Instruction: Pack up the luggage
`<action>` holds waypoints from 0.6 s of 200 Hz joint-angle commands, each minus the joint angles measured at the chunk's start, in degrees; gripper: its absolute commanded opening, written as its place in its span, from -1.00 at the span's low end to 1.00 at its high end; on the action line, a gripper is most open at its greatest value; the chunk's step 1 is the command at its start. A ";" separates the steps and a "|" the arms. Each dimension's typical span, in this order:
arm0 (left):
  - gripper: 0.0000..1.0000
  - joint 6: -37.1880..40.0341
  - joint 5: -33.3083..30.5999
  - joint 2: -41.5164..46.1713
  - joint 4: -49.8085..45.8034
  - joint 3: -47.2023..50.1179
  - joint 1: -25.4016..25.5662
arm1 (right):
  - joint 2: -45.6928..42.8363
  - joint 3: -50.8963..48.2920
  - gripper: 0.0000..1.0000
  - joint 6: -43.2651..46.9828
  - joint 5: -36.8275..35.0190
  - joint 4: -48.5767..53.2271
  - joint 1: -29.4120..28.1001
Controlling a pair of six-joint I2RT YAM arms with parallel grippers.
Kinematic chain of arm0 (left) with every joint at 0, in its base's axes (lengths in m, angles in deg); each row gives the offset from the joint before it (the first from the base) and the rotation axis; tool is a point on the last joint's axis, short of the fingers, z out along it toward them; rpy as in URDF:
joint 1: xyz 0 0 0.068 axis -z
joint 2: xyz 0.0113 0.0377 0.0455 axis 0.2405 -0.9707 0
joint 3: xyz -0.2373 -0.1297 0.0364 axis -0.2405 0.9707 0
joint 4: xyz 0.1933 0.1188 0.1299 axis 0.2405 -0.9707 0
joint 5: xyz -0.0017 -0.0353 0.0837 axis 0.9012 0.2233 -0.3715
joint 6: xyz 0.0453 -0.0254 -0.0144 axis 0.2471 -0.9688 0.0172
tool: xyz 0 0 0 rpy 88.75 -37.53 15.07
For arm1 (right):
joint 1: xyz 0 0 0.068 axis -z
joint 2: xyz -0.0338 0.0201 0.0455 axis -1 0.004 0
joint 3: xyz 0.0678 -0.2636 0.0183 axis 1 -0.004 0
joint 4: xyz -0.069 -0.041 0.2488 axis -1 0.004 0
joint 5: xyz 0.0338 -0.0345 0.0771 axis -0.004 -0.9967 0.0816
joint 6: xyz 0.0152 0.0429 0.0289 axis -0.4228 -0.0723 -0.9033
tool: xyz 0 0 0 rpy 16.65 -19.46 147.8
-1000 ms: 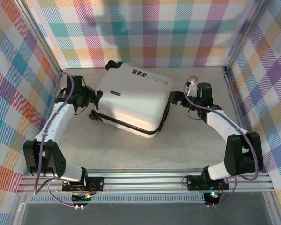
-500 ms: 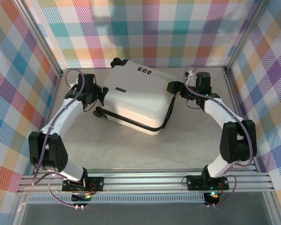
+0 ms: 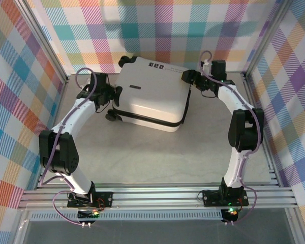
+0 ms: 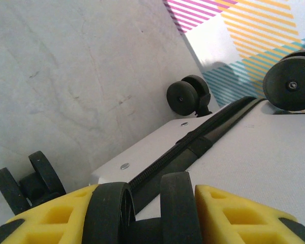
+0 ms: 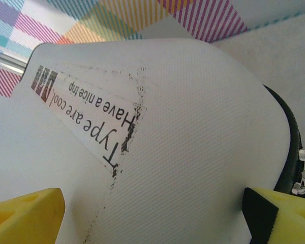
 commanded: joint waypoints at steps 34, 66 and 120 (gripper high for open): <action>-1.00 9.24 14.98 -1.82 1.90 2.10 8.97 | 4.38 8.07 0.81 1.00 8.58 2.38 -3.05; -1.00 7.85 12.88 2.55 3.77 7.00 11.74 | 2.73 5.54 0.81 1.25 8.69 1.62 -3.00; -1.00 6.07 9.45 10.17 5.62 13.21 14.61 | -0.87 1.48 0.81 2.11 8.08 0.80 -3.01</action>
